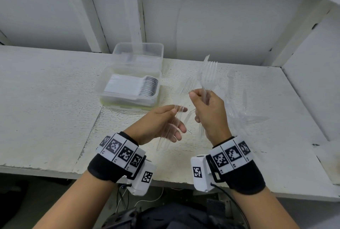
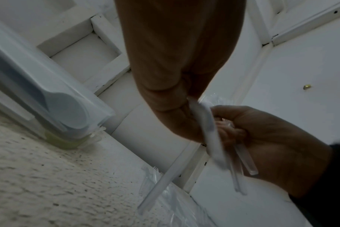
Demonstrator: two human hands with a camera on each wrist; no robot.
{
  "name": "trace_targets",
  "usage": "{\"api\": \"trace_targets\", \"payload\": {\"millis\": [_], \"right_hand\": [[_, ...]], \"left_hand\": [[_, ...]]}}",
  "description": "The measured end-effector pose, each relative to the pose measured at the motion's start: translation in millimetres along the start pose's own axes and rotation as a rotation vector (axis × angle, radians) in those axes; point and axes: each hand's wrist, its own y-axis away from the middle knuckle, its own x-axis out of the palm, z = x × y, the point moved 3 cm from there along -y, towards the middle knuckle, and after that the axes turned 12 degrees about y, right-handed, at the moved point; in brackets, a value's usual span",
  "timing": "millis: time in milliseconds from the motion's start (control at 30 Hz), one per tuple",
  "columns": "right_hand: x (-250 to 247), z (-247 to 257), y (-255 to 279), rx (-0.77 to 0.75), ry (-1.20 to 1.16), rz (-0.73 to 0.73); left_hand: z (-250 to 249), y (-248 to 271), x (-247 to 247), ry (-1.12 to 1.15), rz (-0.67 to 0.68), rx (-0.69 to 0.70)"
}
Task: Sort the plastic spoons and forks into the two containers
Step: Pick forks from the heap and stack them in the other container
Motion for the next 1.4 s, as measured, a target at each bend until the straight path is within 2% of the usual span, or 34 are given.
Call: {"api": "trace_targets", "payload": {"millis": [200,300,400,467,533,667,800,1033,1233,1300,1400], "right_hand": [[-3.3,-3.5,-0.4,-0.012,0.024,-0.012],[-4.3,-4.0,-2.1,0.015,0.015,0.012],[-7.4,-6.8,-2.3,0.090,-0.043,0.042],[-11.9,-6.9,-1.9,0.077,-0.063,0.040],[-15.4,-5.4,-1.3,0.048,-0.066,0.041],[-13.3,-1.2,-0.3,0.046,-0.233,0.071],[-10.6,-2.5,1.5,0.017,-0.250,-0.020],[-8.0,-11.6,-0.4,0.004,-0.218,-0.140],[-4.7,-14.3,-3.3,-0.033,-0.143,-0.080],[-2.9,-16.7,-3.0,-0.002,-0.090,-0.064],[-4.7,-16.6,-3.5,0.068,-0.085,-0.046]], "left_hand": [[4.1,-3.2,6.9,0.079,0.047,-0.057],[6.1,-4.9,9.9,0.037,0.036,-0.018],[5.3,-7.0,4.9,-0.024,-0.089,0.092],[4.0,-10.6,-4.0,-0.097,-0.211,0.172],[2.6,-13.2,-10.3,-0.178,-0.266,0.201],[4.0,-12.2,-4.3,-0.207,-0.162,0.089],[8.6,-3.2,16.9,-0.095,-0.010,-0.043],[14.4,-0.9,26.9,-0.030,0.012,0.000],[15.0,-4.8,32.8,-0.006,0.119,0.000],[16.0,-6.9,33.1,-0.019,0.115,0.007],[16.0,-11.1,26.1,0.006,-0.026,0.050]]}}
